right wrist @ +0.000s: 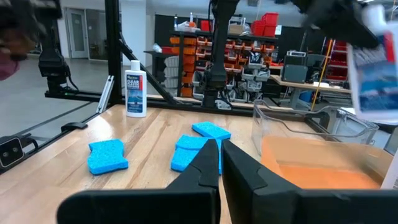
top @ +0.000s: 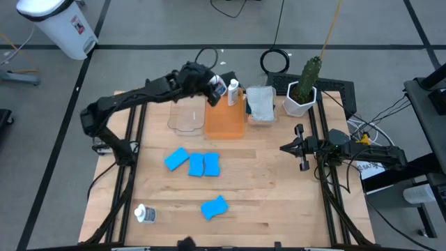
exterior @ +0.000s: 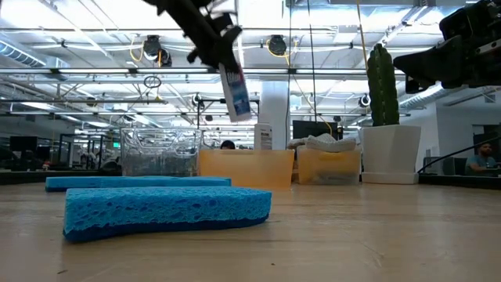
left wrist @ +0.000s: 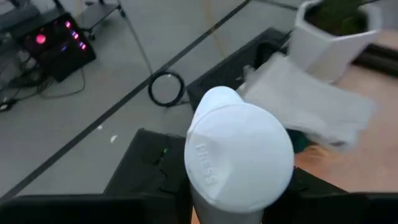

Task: Pick & Place Kitchen Items
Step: Put the white plastic restorer bottle into the orange bin

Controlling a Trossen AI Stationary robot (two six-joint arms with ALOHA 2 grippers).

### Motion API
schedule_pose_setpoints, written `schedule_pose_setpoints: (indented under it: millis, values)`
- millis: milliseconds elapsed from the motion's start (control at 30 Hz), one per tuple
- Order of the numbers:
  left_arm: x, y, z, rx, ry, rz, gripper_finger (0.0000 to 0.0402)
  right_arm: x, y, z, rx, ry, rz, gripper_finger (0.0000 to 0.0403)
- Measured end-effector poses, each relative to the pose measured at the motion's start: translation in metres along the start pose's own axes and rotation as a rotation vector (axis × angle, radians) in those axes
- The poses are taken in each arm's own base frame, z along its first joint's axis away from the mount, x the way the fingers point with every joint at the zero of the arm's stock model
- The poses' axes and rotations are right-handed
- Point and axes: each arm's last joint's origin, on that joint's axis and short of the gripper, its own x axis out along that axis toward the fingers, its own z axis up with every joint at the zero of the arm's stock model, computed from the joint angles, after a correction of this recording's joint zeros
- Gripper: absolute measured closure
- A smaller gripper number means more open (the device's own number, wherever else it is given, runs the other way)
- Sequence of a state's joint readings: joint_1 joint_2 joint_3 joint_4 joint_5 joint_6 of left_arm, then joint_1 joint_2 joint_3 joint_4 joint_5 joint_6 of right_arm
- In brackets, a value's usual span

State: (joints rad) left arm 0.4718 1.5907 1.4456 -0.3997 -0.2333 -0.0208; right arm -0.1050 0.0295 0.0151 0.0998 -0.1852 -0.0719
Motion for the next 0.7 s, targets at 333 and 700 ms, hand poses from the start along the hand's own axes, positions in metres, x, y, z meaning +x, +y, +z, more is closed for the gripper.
schedule_pose_setpoints:
  millis: [333,700]
  values:
    - [0.075,0.02,-0.036,-0.027,0.162,0.074,0.0272,0.0,0.0,0.0,0.0,0.0,0.0,0.0403]
    - [0.107,0.018,-0.058,-0.031,0.231,0.064,0.0271,0.0,0.0,0.0,0.0,0.0,0.0,0.0403]
